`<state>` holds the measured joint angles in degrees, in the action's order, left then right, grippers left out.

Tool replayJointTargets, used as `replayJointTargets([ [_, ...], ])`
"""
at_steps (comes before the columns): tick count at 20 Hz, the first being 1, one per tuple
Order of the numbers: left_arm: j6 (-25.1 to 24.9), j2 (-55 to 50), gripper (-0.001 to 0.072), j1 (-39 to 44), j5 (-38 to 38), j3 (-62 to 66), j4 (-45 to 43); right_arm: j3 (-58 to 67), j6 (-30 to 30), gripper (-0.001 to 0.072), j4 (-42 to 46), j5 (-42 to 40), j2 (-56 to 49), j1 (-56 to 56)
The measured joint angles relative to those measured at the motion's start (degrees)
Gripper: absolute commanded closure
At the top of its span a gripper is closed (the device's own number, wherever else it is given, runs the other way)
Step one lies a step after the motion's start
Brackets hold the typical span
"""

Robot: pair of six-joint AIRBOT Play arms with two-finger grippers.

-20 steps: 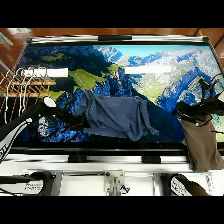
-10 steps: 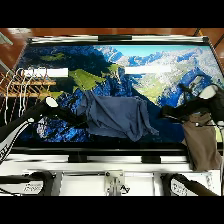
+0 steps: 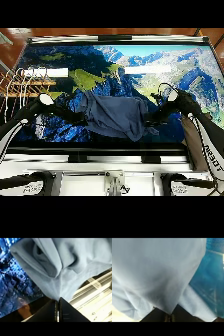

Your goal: Fold the shirts.

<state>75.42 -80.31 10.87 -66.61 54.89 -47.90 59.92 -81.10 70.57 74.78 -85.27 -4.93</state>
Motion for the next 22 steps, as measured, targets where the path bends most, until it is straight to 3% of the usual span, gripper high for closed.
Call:
replayJointTargets([
  [6,-0.9,4.2,0.0667,-4.7,-6.3,12.1,-1.8,7.6,2.1,0.0650,3.4,2.0,6.1,2.5],
  [14,-0.8,8.9,0.0667,-10.9,-14.3,48.1,-2.1,23.4,6.7,0.0650,7.5,2.5,24.3,4.4],
  [18,2.4,11.1,0.0667,-13.6,-14.8,63.1,-2.1,33.1,6.9,0.0651,13.9,-0.6,31.7,4.5],
  [22,2.8,17.2,0.0666,-14.8,-10.0,66.2,-2.3,40.5,5.4,0.0650,17.3,-3.9,37.1,4.5],
])
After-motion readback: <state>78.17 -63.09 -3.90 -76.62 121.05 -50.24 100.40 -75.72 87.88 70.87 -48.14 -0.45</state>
